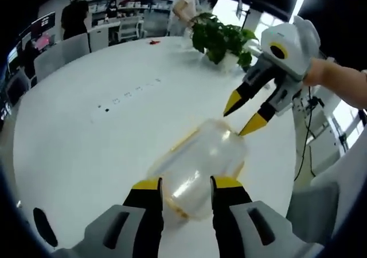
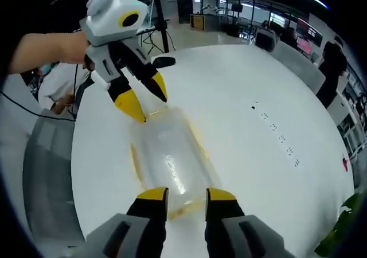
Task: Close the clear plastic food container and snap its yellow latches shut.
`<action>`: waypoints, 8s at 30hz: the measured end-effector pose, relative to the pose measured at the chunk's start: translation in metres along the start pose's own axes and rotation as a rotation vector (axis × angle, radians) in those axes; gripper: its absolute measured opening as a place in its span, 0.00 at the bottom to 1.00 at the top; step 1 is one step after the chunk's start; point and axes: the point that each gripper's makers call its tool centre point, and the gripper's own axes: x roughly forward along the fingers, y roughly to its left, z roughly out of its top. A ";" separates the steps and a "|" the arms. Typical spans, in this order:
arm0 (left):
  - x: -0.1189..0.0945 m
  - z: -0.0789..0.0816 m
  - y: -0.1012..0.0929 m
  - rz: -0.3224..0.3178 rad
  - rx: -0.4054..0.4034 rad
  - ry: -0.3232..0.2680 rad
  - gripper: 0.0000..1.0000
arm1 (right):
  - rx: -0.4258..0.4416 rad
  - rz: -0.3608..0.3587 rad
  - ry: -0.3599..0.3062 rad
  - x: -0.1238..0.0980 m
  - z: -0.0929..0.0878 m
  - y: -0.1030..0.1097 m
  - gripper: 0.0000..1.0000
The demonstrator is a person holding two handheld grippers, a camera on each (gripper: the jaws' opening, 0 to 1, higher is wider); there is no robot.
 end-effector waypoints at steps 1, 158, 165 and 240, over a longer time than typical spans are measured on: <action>0.001 0.001 -0.002 -0.007 0.021 0.009 0.30 | -0.012 0.004 -0.001 0.000 0.002 0.001 0.23; 0.057 -0.031 -0.049 0.145 0.856 0.202 0.43 | -0.270 0.248 0.161 0.064 0.034 -0.003 0.33; 0.059 -0.034 -0.046 0.163 0.827 0.214 0.39 | -0.256 0.275 0.191 0.066 0.032 -0.001 0.31; 0.035 -0.028 -0.046 0.055 0.867 0.231 0.60 | -0.230 0.128 0.132 0.040 0.024 -0.003 0.44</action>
